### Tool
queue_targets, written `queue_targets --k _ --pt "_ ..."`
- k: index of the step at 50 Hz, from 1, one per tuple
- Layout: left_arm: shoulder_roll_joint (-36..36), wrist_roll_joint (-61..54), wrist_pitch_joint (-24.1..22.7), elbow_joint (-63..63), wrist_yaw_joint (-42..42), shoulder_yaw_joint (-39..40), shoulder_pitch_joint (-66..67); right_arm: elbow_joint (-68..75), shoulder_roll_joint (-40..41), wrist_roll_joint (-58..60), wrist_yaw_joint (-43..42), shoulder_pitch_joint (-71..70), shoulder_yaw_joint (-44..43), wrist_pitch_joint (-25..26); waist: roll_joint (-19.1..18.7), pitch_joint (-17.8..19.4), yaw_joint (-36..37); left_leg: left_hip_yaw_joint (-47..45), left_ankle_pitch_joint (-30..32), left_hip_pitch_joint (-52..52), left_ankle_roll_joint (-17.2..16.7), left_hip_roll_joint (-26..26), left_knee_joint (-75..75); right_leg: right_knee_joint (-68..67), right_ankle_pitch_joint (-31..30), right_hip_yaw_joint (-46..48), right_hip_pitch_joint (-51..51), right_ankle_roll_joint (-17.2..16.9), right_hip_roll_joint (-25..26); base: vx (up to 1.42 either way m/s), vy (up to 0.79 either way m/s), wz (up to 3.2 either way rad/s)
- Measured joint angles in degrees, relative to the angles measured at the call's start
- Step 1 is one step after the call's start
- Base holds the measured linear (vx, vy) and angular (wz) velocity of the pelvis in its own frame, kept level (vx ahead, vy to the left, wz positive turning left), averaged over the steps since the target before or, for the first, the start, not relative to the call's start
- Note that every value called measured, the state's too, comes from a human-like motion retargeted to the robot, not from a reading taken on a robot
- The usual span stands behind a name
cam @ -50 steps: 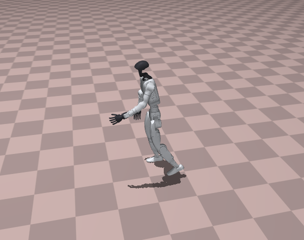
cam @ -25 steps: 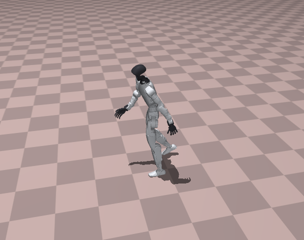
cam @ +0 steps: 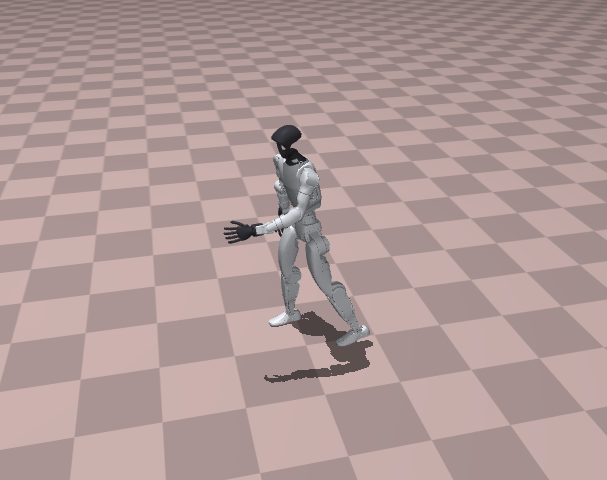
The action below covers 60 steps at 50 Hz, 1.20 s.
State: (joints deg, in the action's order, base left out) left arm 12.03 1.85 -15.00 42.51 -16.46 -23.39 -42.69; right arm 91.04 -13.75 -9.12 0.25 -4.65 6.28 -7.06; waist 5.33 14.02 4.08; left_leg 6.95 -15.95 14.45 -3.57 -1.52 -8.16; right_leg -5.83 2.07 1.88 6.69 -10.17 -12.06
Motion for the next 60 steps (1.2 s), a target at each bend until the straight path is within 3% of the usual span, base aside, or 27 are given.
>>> queue_targets --k 5,7,8,13,15,18,22,26,30,35,38,42,45,48,50,52,56,60 --pt "1.20 -0.53 3.26 -7.27 4.88 2.49 12.77 -2.01 -1.62 1.80 -1.55 -10.89 2.17 1.70 -0.19 0.49 0.96 -12.25 -3.38 -3.82 2.22 0.15 -12.53 -2.95 1.48 0.54 -2.35 0.75 -0.91 0.38 -0.10 -0.10" --pt "1.91 -1.52 4.40 -5.46 7.50 4.34 18.98 -3.83 -2.16 1.39 -4.37 -15.38 1.13 1.73 0.31 -0.50 1.36 -19.49 -6.74 -9.75 2.35 -0.66 -21.53 -3.15 2.36 0.92 -1.95 0.51 -2.23 0.33 0.01 -0.07" --pt "1.97 -0.86 5.21 -3.09 7.96 5.24 21.44 -4.93 -2.32 1.43 -4.51 -17.88 0.50 1.79 0.57 -0.61 2.85 -22.32 -6.29 -8.49 3.40 -0.03 -16.64 -1.22 1.26 0.08 -2.48 0.18 -2.22 0.33 0.03 -0.31" --pt "1.63 -3.86 5.04 19.67 6.46 10.31 32.02 -11.85 -2.95 -4.69 -12.90 -25.76 -0.77 -3.86 0.62 -0.74 7.49 -25.01 -2.93 -11.41 3.06 1.34 -6.88 -0.43 1.32 0.86 -4.87 0.41 -2.55 0.31 0.10 0.11" --pt "1.96 -8.56 4.32 32.62 6.02 14.38 34.37 -15.49 -3.31 -10.30 -16.77 -26.64 -0.74 -7.59 0.45 -1.18 7.64 -24.41 -3.24 -16.16 0.96 0.08 -8.86 -0.85 2.31 3.40 -6.66 0.38 -2.69 0.32 0.15 0.79" --pt "6.04 -20.70 2.37 47.70 6.42 22.31 35.29 -20.45 -4.96 -6.88 -18.07 -27.28 0.70 -9.33 0.45 -1.52 10.73 -31.99 2.21 -15.74 2.68 -1.62 4.57 -1.38 2.55 4.85 -7.39 0.81 -1.33 0.32 0.18 0.53" --pt "12.36 -28.82 1.21 53.83 3.72 29.62 39.96 -24.88 -6.01 -9.86 -20.54 -25.08 1.23 -11.27 1.43 -2.08 11.53 -42.27 7.06 -15.88 2.84 -2.28 10.18 -3.77 3.44 8.80 -9.22 1.65 -1.17 0.36 0.25 0.85" --pt "14.36 -27.90 -0.13 49.69 9.89 28.82 44.64 -25.79 -5.55 -11.63 -17.12 -19.46 0.03 -12.16 1.07 -1.87 12.28 -37.22 4.44 -12.89 3.08 -2.68 9.70 -15.81 2.31 9.91 -7.82 4.05 -1.80 0.39 0.33 0.82" --pt "16.26 -12.57 4.02 45.53 16.81 22.81 42.24 -22.18 -3.95 -6.41 -11.25 -11.99 -3.03 -7.28 1.66 -1.36 14.96 -32.56 0.74 -11.67 3.50 -1.69 6.21 -40.97 -1.16 6.78 2.32 7.42 -4.69 0.37 0.30 1.06" --pt "16.10 4.64 6.22 37.61 19.13 19.01 34.06 -14.25 -0.68 3.70 -1.15 -3.69 -7.01 -2.45 0.87 -1.69 14.78 -21.95 -0.34 -11.48 2.67 -0.38 3.68 -48.57 1.70 2.21 7.22 7.20 0.40 0.35 0.21 1.92" --pt "13.81 3.66 4.85 28.37 17.85 16.38 31.40 -10.63 0.63 4.37 1.09 -0.83 -6.91 -2.18 -0.02 -2.19 12.17 -14.11 0.07 -11.08 2.11 0.70 3.89 -44.56 3.19 1.22 8.97 7.85 3.27 0.34 0.15 2.41" --pt "11.75 -1.12 3.69 13.29 15.27 10.58 30.17 -9.07 1.09 -0.45 -0.56 1.18 -4.67 -1.67 -0.64 -1.41 8.07 -3.93 0.53 -8.77 1.24 2.94 5.55 -33.90 4.35 2.23 10.30 8.65 3.27 0.35 0.08 2.44" --pt "10.97 -3.32 0.97 3.17 15.43 6.61 30.36 -9.32 0.75 -2.38 0.79 2.79 -5.07 -2.10 -1.34 -1.20 4.84 4.25 1.53 -7.06 0.02 4.30 7.03 -10.92 2.00 2.26 4.32 6.12 3.53 0.36 0.02 2.58" --pt "10.14 -8.14 -2.39 -5.02 14.00 4.28 35.29 -9.79 0.33 -1.37 -0.83 6.08 -4.03 -3.26 -0.97 -1.25 3.07 11.16 1.96 -3.52 -0.11 6.34 8.79 1.32 -2.79 -5.16 1.14 2.08 2.47 0.38 -0.05 2.17" --pt "9.48 -11.02 -2.89 -6.13 13.67 4.79 34.66 -8.74 -0.55 -0.99 -1.40 3.23 -3.59 -2.88 -1.30 -0.68 3.67 13.79 2.62 -2.79 -0.28 6.52 10.10 1.62 -3.55 -9.07 1.88 0.86 2.08 0.35 -0.08 1.36" --pt "8.44 -11.21 -4.03 -7.23 12.84 5.50 39.88 -8.43 -1.31 -0.63 -2.34 4.20 -2.37 -4.43 -2.49 -1.81 4.80 16.12 2.71 -1.94 -0.48 6.11 10.25 -1.25 -0.48 -6.56 1.32 0.58 1.42 0.35 -0.09 0.97" --pt "6.17 -11.35 -2.34 0.62 10.03 10.96 40.12 -4.46 -4.16 0.24 -3.91 -4.87 -1.14 -3.97 -3.43 0.04 8.41 17.29 3.61 -1.70 -0.99 6.34 9.66 -2.38 3.25 -2.39 -0.90 2.43 -0.09 0.32 -0.13 0.63" --pt "4.21 -11.44 0.06 11.35 6.51 16.49 43.62 -2.56 -7.00 0.16 -8.25 -11.87 2.17 -4.91 -2.13 0.96 11.71 5.53 1.14 -5.30 -0.66 8.12 1.61 -3.92 4.97 0.48 -2.47 3.26 -3.10 0.30 -0.14 0.73"
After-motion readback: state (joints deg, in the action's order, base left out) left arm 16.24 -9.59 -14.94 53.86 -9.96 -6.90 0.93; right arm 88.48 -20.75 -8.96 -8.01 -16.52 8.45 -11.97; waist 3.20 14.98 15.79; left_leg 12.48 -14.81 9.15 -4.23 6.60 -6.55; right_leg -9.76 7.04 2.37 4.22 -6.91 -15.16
